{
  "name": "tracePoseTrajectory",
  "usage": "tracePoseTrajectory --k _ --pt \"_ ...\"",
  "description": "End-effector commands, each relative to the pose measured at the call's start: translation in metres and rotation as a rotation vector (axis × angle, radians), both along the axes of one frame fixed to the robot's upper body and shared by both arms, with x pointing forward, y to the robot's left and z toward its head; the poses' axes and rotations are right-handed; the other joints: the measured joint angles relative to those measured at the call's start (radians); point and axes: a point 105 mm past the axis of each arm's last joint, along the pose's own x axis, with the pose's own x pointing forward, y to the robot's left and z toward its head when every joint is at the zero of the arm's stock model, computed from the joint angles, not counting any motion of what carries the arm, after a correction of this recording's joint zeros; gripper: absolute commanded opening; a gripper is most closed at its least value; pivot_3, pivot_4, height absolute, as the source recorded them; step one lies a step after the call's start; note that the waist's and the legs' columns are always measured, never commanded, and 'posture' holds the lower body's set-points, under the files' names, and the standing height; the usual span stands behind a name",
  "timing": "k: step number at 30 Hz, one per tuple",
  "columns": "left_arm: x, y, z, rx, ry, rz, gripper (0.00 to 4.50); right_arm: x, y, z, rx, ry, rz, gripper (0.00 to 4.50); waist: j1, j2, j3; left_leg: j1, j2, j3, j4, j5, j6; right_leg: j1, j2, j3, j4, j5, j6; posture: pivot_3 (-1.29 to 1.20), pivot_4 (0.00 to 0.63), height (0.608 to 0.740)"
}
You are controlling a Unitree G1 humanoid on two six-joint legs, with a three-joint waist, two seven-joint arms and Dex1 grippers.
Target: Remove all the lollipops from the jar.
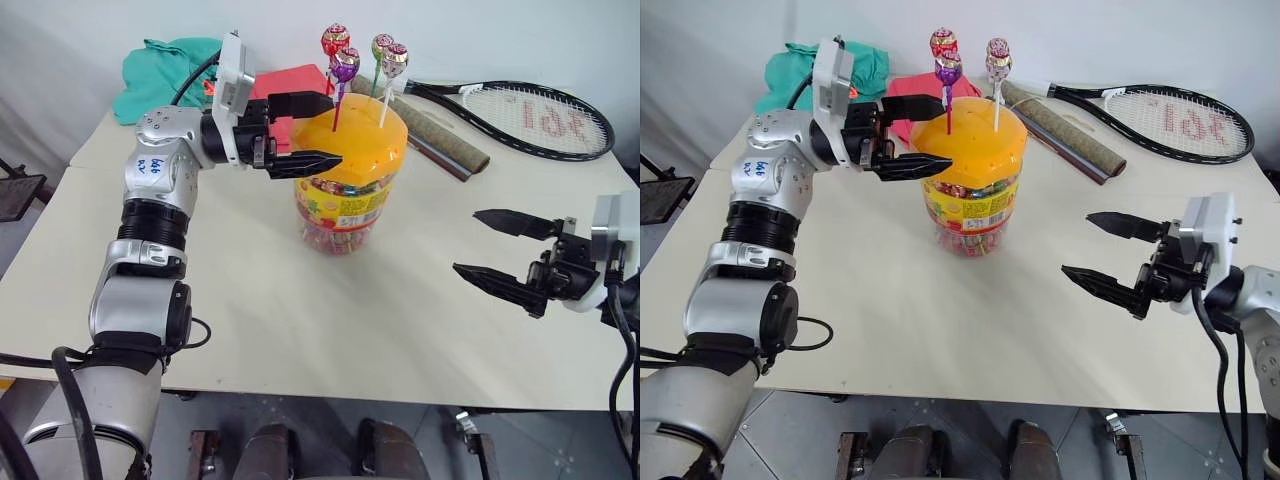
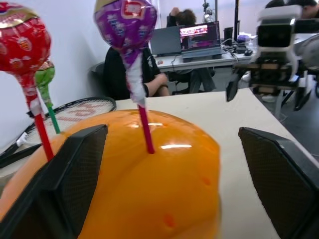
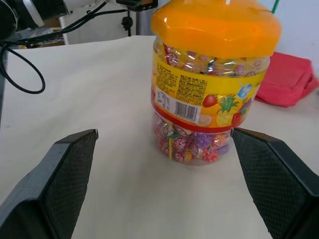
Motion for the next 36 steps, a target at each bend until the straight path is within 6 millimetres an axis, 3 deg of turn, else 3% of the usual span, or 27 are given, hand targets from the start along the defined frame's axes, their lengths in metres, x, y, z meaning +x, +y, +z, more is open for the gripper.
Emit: tracePoseTrajectory --k 1,12,17,20,27,32,36 --pt "-0.004 -0.007 0.018 -0.024 -0.068 -0.021 3.3 -0.008 0.0 0.011 0.008 -0.07 -0.01 4.5 0.0 0.0 0.0 -0.001 0.0 0.0 0.001 0.0 0.0 0.0 0.0 0.0 0.0 0.0 0.0 0.0 0.15 0.74" --pt "-0.009 -0.016 0.036 -0.077 -0.088 -0.05 0.04 -0.007 -0.003 0.025 0.028 -0.128 -0.012 4.5 -0.002 0.0 0.0 -0.001 0.0 0.0 0.003 0.0 0.001 0.0 0.0 0.0 0.001 0.0 0.0 0.0 0.15 0.74" --pt "-0.012 -0.015 0.049 -0.101 -0.109 -0.044 0.04 -0.004 -0.006 0.037 0.047 -0.164 -0.008 4.5 -0.003 0.0 0.0 -0.002 0.0 -0.001 0.004 0.0 0.001 0.0 0.0 0.0 0.001 0.0 0.0 0.0 0.15 0.74" --pt "-0.011 -0.01 0.067 -0.152 -0.091 -0.002 0.04 0.0 -0.008 0.043 0.047 -0.183 -0.015 4.5 -0.003 0.0 0.0 -0.002 0.0 -0.001 0.005 0.0 0.001 0.0 0.0 0.0 0.002 0.0 0.0 0.0 0.15 0.74" --pt "-0.009 0.018 0.103 -0.232 -0.068 0.177 0.04 0.004 -0.009 0.05 0.034 -0.194 -0.001 4.5 -0.006 0.0 0.0 -0.002 0.001 -0.001 0.005 -0.001 0.001 0.0 0.0 0.0 0.003 0.0 0.0 0.0 0.15 0.74" --pt "-0.006 0.064 0.113 -0.223 -0.023 0.425 0.04 0.005 -0.008 0.056 0.03 -0.188 0.033 4.5 -0.008 0.0 0.0 -0.002 0.001 -0.001 0.005 -0.001 0.001 -0.001 0.0 0.001 0.003 0.0 0.0 0.0 0.15 0.74" --pt "0.001 0.121 0.09 -0.109 0.106 0.769 0.04 0.005 -0.007 0.058 0.026 -0.162 0.078 4.5 -0.017 0.0 0.0 -0.001 0.001 -0.001 0.005 -0.001 0.001 -0.001 0.0 0.001 0.004 0.0 0.0 0.0 0.15 0.74"
